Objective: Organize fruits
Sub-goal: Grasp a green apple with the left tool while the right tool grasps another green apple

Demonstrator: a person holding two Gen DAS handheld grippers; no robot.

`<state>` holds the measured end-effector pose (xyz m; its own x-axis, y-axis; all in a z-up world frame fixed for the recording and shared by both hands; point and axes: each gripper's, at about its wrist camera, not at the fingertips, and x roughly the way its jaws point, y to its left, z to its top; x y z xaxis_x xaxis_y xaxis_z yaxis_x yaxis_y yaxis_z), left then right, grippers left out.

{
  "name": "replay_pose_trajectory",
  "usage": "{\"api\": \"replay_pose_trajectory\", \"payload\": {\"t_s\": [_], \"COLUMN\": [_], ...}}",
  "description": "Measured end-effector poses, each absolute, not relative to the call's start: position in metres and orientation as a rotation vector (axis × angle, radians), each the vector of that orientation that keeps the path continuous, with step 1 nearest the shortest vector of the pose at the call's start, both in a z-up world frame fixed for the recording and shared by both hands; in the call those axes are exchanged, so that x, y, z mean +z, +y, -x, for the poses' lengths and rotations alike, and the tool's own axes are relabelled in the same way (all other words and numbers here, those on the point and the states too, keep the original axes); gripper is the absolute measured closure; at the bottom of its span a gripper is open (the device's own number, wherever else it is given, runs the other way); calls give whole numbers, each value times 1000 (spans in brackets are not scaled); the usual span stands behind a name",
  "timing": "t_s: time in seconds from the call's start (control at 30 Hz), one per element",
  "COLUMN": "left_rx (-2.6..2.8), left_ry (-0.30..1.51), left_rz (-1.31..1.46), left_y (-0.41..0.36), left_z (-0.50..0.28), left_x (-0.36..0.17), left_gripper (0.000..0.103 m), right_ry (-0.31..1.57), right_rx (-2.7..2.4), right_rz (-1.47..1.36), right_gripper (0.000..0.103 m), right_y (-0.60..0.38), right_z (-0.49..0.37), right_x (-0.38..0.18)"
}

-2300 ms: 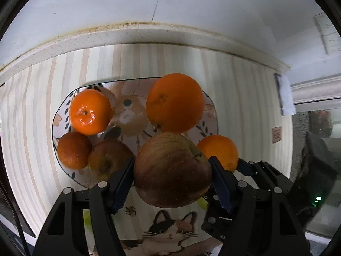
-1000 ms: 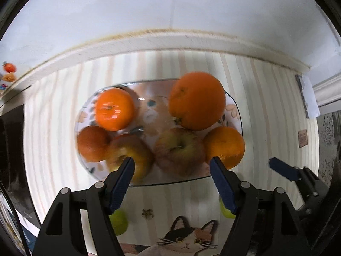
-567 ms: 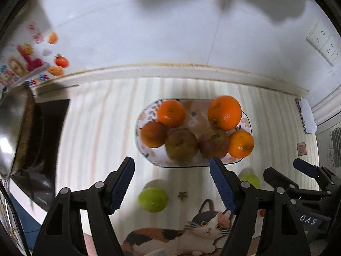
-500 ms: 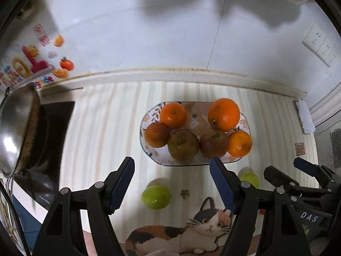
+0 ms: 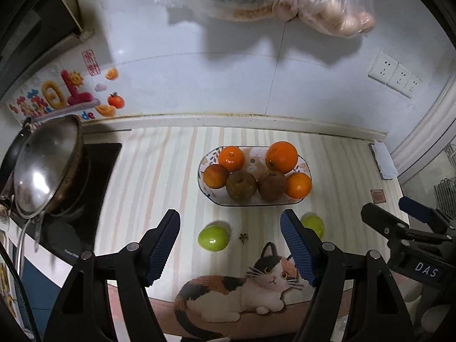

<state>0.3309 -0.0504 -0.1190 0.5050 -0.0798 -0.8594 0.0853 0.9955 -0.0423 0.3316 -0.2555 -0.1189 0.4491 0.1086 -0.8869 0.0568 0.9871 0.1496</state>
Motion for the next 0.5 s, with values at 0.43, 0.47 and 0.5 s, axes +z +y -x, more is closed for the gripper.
{"api": "replay_pose_trajectory", "payload": {"t_s": [0.43, 0.47, 0.5], "left_rx": [-119, -120, -119], "left_ry": [1000, 1002, 1006], "left_rz": [-15, -14, -14], "left_y": [-49, -49, -48], "left_z": [-301, -302, -303], "left_x": [-98, -99, -101], "left_gripper": [31, 31, 31], "right_ry": [1011, 1010, 1013], "right_rx": [24, 23, 25], "right_rz": [-171, -175, -184], "right_gripper": [5, 5, 5], "right_y": [-253, -253, -254], "right_z": [-281, -281, -281], "right_x": [-66, -65, -65]}}
